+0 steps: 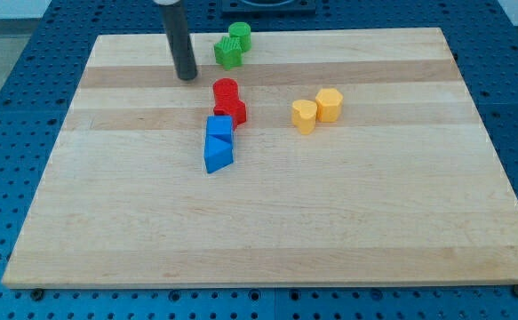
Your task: Adjust the blue and red blocks to make a vertical line of blocks
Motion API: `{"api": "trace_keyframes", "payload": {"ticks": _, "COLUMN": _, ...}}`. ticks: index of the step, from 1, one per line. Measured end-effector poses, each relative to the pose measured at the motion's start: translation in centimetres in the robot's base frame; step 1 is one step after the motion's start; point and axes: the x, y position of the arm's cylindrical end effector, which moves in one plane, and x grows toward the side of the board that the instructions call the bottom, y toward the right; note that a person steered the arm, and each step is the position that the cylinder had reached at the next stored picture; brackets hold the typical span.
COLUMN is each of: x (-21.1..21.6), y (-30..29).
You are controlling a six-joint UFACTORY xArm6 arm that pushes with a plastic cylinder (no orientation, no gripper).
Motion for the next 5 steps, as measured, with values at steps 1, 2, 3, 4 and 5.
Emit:
{"api": "trace_keyframes", "payload": {"ticks": 1, "x": 0.0, "y": 3.6}}
{"api": "trace_keyframes", "payload": {"ticks": 2, "x": 0.0, "y": 7.1}}
{"api": "trace_keyframes", "payload": {"ticks": 3, "x": 0.0, "y": 10.2}}
{"api": "trace_keyframes", "payload": {"ticks": 4, "x": 0.9, "y": 11.5}}
{"api": "trace_keyframes", "payload": {"ticks": 5, "x": 2.4, "y": 12.3}}
